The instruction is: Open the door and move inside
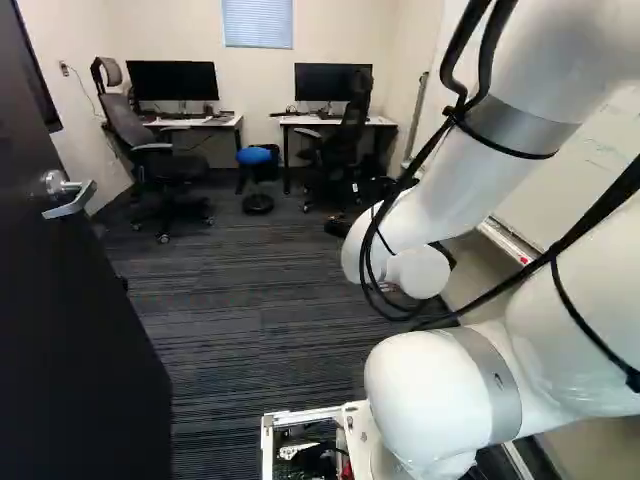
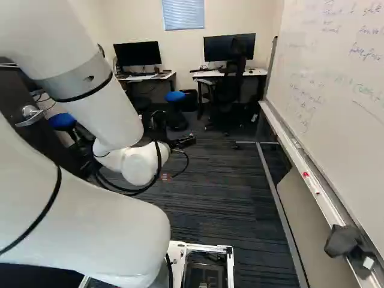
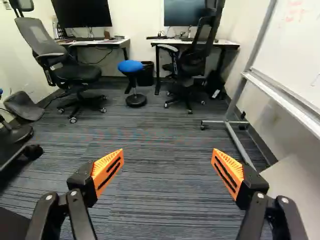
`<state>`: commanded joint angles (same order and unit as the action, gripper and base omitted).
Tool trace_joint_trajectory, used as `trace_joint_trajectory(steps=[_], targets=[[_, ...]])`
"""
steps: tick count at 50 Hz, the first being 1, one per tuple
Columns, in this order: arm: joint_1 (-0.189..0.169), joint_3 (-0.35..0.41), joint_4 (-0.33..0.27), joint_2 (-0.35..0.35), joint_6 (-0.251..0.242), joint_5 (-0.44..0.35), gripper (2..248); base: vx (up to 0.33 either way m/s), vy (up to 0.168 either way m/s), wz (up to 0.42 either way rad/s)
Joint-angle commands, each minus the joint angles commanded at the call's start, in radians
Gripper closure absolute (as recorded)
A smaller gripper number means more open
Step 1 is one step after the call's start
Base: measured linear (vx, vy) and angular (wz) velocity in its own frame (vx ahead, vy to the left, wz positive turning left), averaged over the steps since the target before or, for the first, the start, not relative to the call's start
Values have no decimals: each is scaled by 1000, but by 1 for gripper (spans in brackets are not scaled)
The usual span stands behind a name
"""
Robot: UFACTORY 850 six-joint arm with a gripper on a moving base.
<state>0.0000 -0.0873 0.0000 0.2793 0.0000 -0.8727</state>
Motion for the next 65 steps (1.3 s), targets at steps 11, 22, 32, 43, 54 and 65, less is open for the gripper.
trace_joint_trajectory(steps=[11,22,32,43,54,65], targets=[[0,0,0,0,0,0,3,161,54,239],[0,0,0,0,0,0,3,183,36,139],[0,0,0,0,0,0,3,183,8,3],[0,0,0,0,0,0,3,187,5,-1],[0,0,0,0,0,0,3,183,4,1],[0,0,0,0,0,0,3,179,5,2]])
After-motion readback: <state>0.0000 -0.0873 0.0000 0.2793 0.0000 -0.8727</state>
